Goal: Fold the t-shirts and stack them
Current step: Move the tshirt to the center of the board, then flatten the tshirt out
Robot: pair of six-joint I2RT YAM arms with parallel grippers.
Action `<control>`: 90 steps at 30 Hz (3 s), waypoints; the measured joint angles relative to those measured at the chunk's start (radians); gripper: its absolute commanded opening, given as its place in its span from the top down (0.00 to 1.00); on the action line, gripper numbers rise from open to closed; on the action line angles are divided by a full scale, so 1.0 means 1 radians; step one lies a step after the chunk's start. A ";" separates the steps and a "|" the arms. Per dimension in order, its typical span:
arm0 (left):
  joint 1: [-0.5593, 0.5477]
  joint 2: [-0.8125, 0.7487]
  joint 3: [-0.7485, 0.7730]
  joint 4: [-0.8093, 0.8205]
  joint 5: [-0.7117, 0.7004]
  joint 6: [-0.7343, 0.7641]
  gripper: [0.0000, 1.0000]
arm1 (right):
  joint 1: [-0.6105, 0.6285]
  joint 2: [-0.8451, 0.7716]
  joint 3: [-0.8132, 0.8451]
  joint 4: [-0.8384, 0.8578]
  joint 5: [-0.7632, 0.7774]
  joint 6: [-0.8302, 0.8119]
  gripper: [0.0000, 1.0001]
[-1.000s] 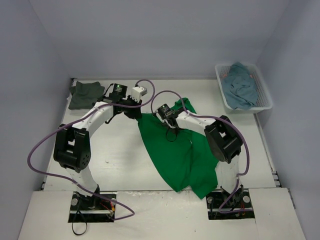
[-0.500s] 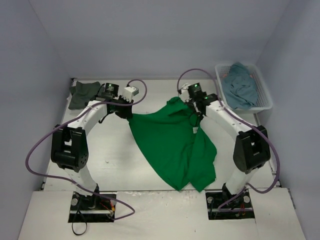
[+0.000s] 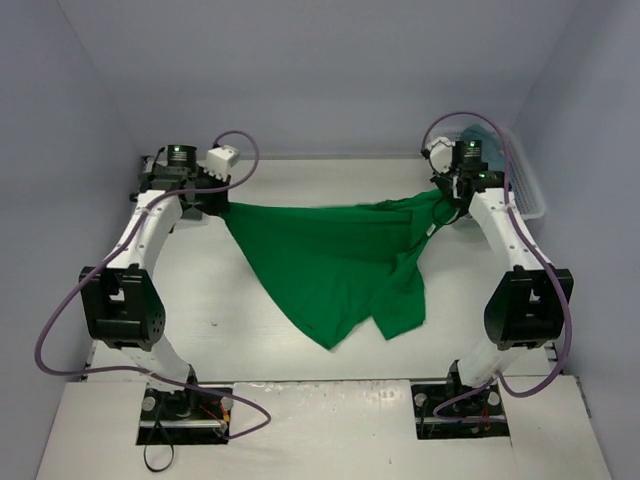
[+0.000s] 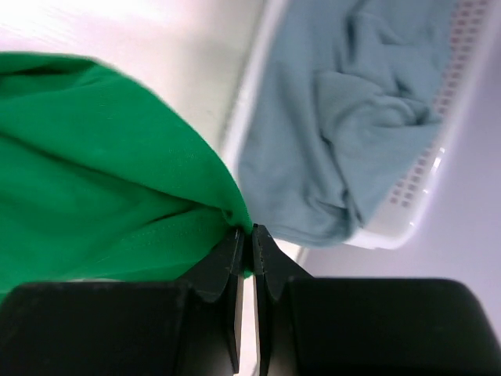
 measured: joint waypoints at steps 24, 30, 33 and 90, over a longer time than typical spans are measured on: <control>0.258 -0.122 0.367 -0.222 0.097 0.039 1.00 | -0.024 -0.172 0.112 -0.031 -0.305 -0.023 1.00; 0.274 -0.252 0.390 -0.248 0.132 0.019 1.00 | -0.026 -0.469 0.127 -0.034 -0.365 0.029 1.00; 0.275 -0.384 0.390 -0.259 0.157 0.014 1.00 | -0.032 -0.644 0.097 -0.038 -0.385 0.048 1.00; 0.201 -0.150 -0.183 -0.243 0.284 0.101 1.00 | 0.285 0.012 -0.518 0.007 -0.165 -0.051 0.45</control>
